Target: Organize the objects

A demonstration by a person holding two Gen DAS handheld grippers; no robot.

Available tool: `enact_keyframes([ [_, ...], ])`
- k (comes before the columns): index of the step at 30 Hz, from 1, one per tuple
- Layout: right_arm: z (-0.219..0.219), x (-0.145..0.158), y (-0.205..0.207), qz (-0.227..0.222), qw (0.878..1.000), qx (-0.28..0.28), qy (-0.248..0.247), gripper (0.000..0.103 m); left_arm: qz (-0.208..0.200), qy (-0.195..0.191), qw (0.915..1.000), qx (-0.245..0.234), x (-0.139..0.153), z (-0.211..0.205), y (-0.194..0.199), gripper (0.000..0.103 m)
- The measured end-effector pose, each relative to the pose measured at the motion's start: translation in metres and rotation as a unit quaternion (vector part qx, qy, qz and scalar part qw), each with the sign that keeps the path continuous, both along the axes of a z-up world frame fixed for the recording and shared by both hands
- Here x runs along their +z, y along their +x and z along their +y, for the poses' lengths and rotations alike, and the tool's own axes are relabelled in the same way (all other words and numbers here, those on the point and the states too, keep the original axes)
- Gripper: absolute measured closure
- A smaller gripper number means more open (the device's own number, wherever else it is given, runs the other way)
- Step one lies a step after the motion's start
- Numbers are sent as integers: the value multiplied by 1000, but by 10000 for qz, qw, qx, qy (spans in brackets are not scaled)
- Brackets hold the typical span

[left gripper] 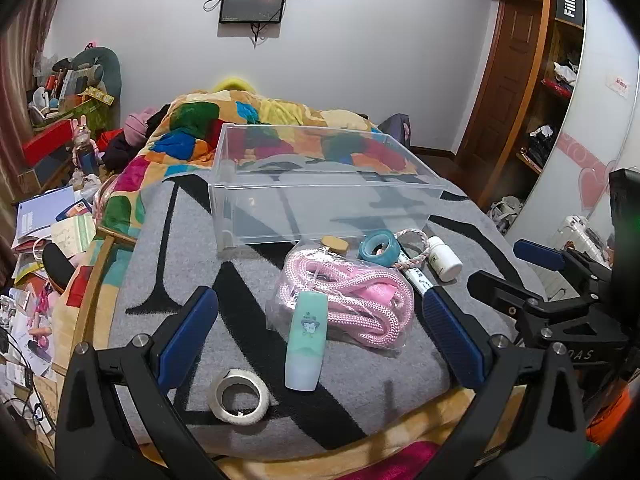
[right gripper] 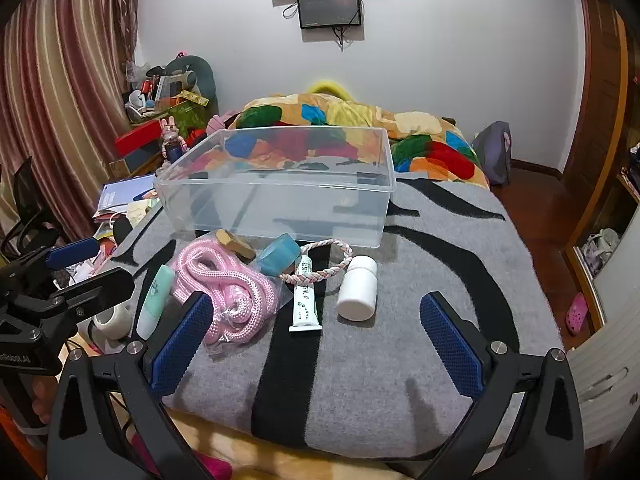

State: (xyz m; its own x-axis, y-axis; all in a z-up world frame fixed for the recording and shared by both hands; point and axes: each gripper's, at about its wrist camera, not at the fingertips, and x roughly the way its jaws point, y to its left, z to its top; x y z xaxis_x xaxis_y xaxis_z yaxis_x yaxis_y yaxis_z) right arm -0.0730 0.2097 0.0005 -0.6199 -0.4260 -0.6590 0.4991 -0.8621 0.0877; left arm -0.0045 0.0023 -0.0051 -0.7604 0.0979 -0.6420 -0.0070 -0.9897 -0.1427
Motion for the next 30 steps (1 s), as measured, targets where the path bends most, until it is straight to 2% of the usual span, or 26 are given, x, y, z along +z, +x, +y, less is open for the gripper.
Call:
enact_keyframes([
  [30,-1,-4,1,-56,10000,23,-32,0,-62,84,9999,14,-4,-1,-1,0],
])
